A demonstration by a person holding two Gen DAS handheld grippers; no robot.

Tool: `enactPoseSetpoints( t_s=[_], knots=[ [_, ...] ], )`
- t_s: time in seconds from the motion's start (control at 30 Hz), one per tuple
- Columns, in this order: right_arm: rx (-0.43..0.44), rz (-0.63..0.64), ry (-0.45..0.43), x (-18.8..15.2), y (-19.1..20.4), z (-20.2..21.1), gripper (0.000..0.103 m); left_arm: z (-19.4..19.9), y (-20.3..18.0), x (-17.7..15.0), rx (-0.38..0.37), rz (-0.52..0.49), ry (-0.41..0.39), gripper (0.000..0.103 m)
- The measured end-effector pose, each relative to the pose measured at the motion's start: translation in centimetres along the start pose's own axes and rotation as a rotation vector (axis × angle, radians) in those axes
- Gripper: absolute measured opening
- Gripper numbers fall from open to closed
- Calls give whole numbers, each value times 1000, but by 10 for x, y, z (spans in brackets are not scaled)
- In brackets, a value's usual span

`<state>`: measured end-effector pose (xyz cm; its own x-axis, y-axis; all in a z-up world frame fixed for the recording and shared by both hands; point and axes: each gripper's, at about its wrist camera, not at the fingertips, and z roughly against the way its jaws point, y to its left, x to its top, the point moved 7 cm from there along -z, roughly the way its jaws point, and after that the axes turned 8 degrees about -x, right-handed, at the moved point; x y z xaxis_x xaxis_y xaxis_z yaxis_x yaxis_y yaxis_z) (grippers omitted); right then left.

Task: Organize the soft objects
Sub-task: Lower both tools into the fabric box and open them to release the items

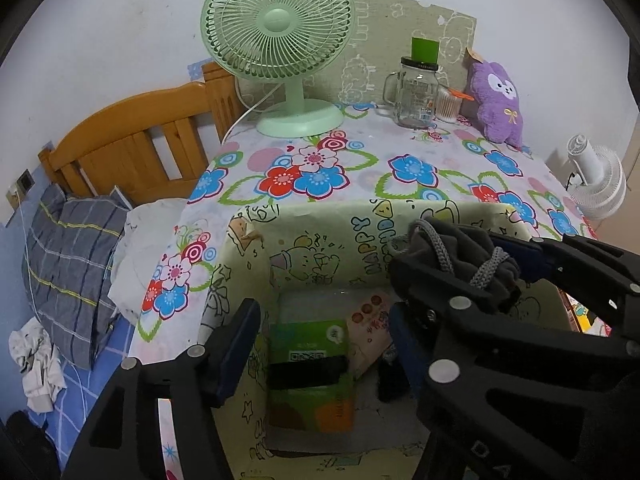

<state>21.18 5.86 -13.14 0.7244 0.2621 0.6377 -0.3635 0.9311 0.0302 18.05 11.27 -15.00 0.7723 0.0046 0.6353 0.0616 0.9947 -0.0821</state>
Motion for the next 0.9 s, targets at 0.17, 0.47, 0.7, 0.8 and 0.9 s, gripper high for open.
enactPoseSetpoints(
  t_s=[0.17, 0.47, 0.7, 0.8, 0.9],
  knots=[
    [0, 1, 0, 0, 1, 0, 61, 2, -3, -1, -21, 4, 8, 76],
    [-26, -3, -18, 0, -3, 10, 75, 13, -8, -1, -9, -7, -25, 84],
    [-35, -16, -48, -1, -9, 27, 78, 22, -17, 1, -23, -8, -43, 88],
    [-42, -22, -61, -1, -13, 34, 79, 28, -23, 2, -23, -18, -56, 88],
    [-52, -31, -73, -1, -18, 42, 80, 33, -29, 3, -21, -31, -68, 89]
  ],
)
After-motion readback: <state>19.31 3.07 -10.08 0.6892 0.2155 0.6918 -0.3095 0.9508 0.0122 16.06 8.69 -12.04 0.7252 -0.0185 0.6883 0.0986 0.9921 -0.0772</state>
